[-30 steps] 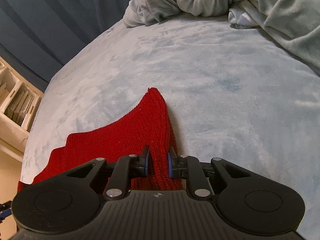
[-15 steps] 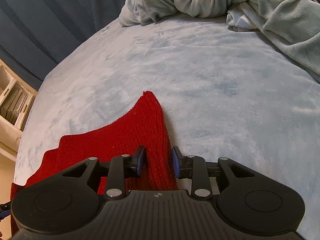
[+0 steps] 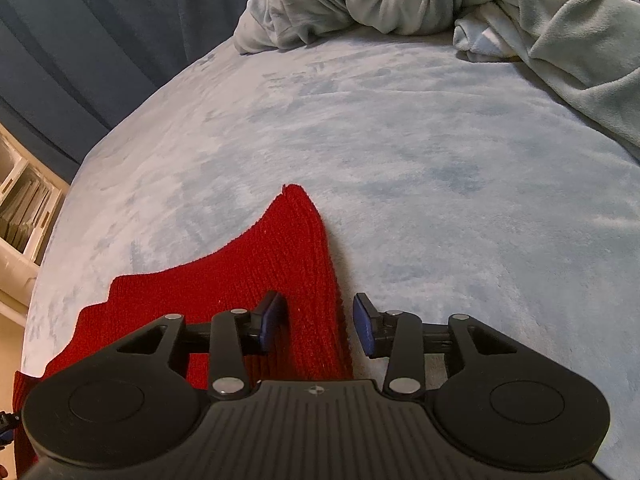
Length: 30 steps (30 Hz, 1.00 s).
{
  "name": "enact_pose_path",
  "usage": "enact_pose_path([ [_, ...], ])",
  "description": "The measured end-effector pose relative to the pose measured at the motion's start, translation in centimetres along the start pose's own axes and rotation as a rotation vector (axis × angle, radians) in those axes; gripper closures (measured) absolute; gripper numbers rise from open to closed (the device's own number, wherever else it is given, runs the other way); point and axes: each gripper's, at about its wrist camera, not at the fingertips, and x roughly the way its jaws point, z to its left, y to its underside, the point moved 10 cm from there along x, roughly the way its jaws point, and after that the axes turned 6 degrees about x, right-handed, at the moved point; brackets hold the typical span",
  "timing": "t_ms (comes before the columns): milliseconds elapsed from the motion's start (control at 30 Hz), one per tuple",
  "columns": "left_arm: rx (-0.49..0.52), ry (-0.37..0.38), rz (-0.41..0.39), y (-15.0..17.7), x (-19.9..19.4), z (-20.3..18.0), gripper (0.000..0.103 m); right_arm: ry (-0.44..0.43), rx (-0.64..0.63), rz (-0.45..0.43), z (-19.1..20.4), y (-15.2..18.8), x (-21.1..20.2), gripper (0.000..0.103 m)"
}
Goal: Fold small clothes
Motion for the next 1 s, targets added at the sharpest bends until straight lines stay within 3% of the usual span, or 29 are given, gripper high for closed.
enact_pose_path([
  [167, 0.008, -0.005, -0.005, 0.0, 0.1, 0.0, 0.020, -0.011, -0.029, -0.002, 0.5, -0.1, 0.0, 0.073],
  [233, 0.007, 0.003, -0.002, 0.0, 0.1, 0.0, 0.025, -0.008, -0.039, -0.007, 0.7, -0.2, 0.0, 0.076],
  [267, 0.009, 0.012, -0.001, 0.0, 0.2, 0.0, 0.047, -0.007, -0.044, -0.009, 0.8, -0.3, 0.0, 0.083],
  [300, 0.007, 0.027, 0.000, -0.1, 0.2, -0.1, 0.085, -0.011, -0.049, -0.012, 0.9, -0.4, 0.0, 0.087],
  [333, -0.012, 0.057, -0.001, -0.2, 0.1, 0.0, 0.090, -0.018, -0.051, -0.014, 1.2, -0.5, -0.2, 0.088],
  [467, -0.096, 0.074, -0.055, -1.2, -1.1, 1.6, 0.090, -0.103, -0.036, -0.091, 2.9, -2.2, -3.0, 0.090],
  [567, -0.132, 0.062, -0.002, -0.2, 0.9, 2.5, 0.089, -0.120, -0.019, -0.122, 2.8, -3.1, -3.8, 0.090],
  [633, -0.159, 0.080, 0.015, 0.4, 1.8, 2.7, 0.082, -0.028, -0.035, -0.059, 1.2, -2.0, -1.4, 0.090],
  [667, -0.171, 0.075, 0.007, 0.4, 1.6, 2.9, 0.071, 0.022, -0.050, -0.018, 0.3, -1.3, -0.1, 0.086],
  [733, -0.179, 0.059, -0.012, 0.3, 0.4, 3.4, 0.053, 0.083, -0.040, 0.003, -1.0, -0.5, 1.2, 0.069],
  [800, -0.164, 0.041, -0.035, 0.5, -1.6, 4.3, 0.038, 0.081, 0.034, -0.027, -1.6, -0.9, 0.1, 0.060],
  [900, -0.174, 0.059, -0.052, 2.3, -4.8, 5.2, 0.033, 0.054, 0.181, -0.038, -3.0, -1.3, -3.0, 0.056],
  [1000, -0.166, 0.131, -0.064, 4.3, -7.6, 4.1, 0.029, 0.024, 0.150, -0.096, -2.9, -0.1, -7.9, 0.056],
])
